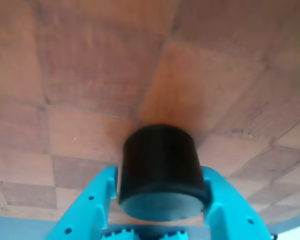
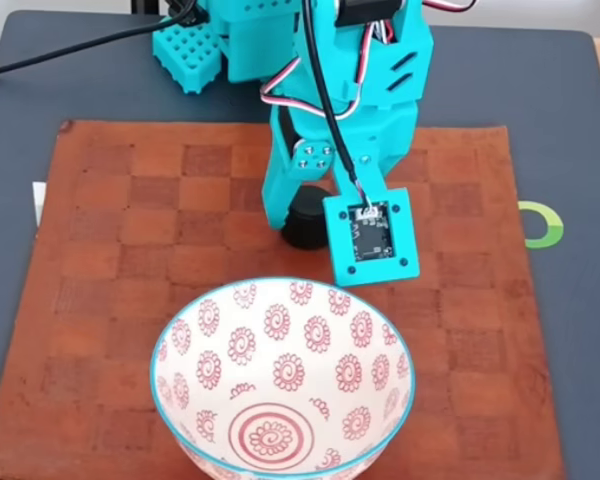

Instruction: Grasp a black cylinder and put it in a bowl.

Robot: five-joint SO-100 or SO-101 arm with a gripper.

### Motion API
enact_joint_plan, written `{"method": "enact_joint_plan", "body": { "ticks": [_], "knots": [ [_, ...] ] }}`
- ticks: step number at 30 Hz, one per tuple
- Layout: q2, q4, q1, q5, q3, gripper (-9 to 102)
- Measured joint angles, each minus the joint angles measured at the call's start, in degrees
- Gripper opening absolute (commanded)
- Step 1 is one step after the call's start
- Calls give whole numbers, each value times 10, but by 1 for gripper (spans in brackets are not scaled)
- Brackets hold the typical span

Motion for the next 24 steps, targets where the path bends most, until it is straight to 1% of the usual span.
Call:
{"method": "enact_joint_plan", "body": {
  "ticks": [20,24],
  "knots": [
    [0,14,3,-1,0,14],
    [0,14,3,3,-22,14]
  ]
}}
